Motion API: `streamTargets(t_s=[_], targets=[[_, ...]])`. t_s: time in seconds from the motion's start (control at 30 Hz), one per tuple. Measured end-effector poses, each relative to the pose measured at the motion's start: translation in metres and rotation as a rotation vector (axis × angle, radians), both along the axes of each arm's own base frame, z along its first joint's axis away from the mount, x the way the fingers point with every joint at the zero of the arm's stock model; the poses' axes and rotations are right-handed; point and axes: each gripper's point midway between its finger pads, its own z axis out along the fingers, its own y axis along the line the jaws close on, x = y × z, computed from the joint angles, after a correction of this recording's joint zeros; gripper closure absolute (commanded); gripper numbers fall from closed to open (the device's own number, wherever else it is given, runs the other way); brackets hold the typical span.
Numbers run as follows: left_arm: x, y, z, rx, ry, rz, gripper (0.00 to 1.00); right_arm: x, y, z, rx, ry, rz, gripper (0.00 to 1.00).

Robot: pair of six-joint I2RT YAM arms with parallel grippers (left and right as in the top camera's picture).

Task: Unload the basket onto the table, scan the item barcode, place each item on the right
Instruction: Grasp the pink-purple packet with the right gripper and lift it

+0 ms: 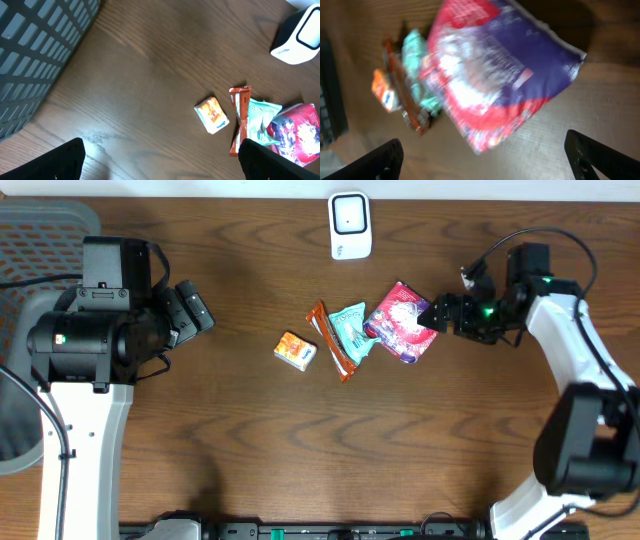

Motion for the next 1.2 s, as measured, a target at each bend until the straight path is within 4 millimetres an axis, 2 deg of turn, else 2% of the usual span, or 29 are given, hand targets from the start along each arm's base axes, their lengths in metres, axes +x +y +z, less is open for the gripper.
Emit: streamTargets(t_s=[0.03, 0.1, 0.2, 0.43, 0.5, 0.6, 0.63, 0.7, 0.83, 0.97, 1.13, 1.2], targets=[[0.000, 0.000, 0.000, 0.000, 0.000, 0.000, 0.02, 0.003, 0.000, -0.009, 0.004, 0.012, -0.008, 0.06], [0.000, 0.000, 0.000, 0.000, 0.000, 0.000, 0.02, 0.007, 0.000, -0.023, 0.009, 0.040, -0.021, 0.06], [0.000, 0.000, 0.000, 0.000, 0.000, 0.000, 0.02, 0.007, 0.000, -0.044, 0.019, 0.098, -0.046, 0.18], [0.000, 0.000, 0.000, 0.000, 0.000, 0.000, 0.02, 0.009, 0.004, -0.073, 0.047, 0.170, -0.079, 0.35], [0.000, 0.000, 0.000, 0.000, 0.000, 0.000, 0.02, 0.013, 0.006, -0.075, 0.061, 0.164, -0.077, 0.46], [0.000, 0.000, 0.000, 0.000, 0.000, 0.000, 0.02, 0.012, 0.010, -0.079, 0.080, 0.183, -0.072, 0.89], [0.000, 0.000, 0.000, 0.000, 0.000, 0.000, 0.02, 0.010, 0.011, -0.081, 0.085, 0.195, -0.070, 0.99], [0.000, 0.000, 0.000, 0.000, 0.000, 0.000, 0.02, 0.009, 0.013, -0.079, 0.099, 0.206, -0.069, 0.99], [0.000, 0.000, 0.000, 0.000, 0.000, 0.000, 0.02, 0.000, 0.005, -0.074, 0.023, 0.272, -0.086, 0.99], [0.000, 0.000, 0.000, 0.000, 0.000, 0.000, 0.02, -0.003, -0.019, -0.053, -0.198, 0.307, -0.098, 0.99], [0.000, 0.000, 0.000, 0.000, -0.001, 0.000, 0.02, 0.006, -0.046, 0.003, -0.537, 0.226, -0.116, 0.99], [0.000, 0.000, 0.000, 0.000, 0.000, 0.000, 0.02, 0.007, -0.052, 0.038, -0.739, 0.150, -0.131, 0.99]])
